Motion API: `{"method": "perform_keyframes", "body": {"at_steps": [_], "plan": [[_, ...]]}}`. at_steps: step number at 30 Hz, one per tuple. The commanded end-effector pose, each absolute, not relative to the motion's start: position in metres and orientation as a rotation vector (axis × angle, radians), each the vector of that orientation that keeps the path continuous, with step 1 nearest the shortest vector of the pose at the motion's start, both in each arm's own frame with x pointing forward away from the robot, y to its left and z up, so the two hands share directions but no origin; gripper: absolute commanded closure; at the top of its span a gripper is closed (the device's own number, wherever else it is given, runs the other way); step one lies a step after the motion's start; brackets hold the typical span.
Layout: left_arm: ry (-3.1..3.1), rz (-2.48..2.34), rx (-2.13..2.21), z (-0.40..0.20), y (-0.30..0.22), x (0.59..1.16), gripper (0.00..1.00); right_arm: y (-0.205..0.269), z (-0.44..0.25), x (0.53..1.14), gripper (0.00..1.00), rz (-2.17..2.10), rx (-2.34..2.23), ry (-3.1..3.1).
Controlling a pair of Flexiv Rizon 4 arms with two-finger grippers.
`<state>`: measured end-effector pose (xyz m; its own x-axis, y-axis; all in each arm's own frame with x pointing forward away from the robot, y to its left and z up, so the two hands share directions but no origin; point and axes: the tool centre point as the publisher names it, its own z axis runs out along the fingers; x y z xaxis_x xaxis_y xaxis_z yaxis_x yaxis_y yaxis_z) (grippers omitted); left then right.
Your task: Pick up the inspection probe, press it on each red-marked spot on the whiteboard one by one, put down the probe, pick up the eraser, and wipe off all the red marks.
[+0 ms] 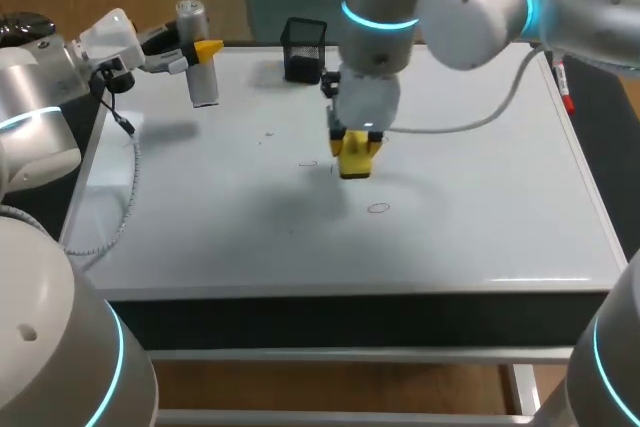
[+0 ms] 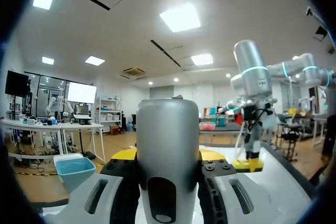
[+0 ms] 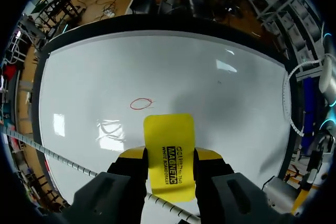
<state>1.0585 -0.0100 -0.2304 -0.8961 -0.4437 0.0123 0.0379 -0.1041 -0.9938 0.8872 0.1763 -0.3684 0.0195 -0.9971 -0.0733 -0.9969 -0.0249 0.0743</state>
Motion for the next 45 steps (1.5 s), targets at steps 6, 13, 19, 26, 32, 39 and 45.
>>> {"method": "perform_keyframes", "body": {"at_steps": [6,13,19,26,32,39,45], "plan": [[1.848,-2.066,-0.448,-0.228,-0.010,1.058,1.00,0.217,-0.391,0.890,1.00,-0.128,2.258,-2.124],[1.848,-2.066,-0.448,-0.228,-0.010,1.058,1.00,0.235,-0.404,0.891,1.00,-0.115,2.275,-2.086],[1.848,-2.066,-0.448,-0.228,-0.010,1.058,1.00,0.244,-0.412,0.897,1.00,-0.086,2.300,-2.038],[1.848,-2.066,-0.448,-0.228,-0.010,1.058,1.00,0.254,-0.414,0.900,1.00,-0.092,2.319,-2.008],[1.848,-2.066,-0.448,-0.228,-0.010,1.058,1.00,0.261,-0.419,0.898,1.00,-0.106,2.332,-1.963],[1.848,-2.066,-0.448,-0.228,-0.010,1.058,1.00,0.262,-0.426,0.901,1.00,-0.108,2.325,-1.944],[1.848,-2.066,-0.448,-0.228,-0.010,1.058,1.00,0.254,-0.436,0.907,1.00,-0.107,2.308,-1.939]]}}
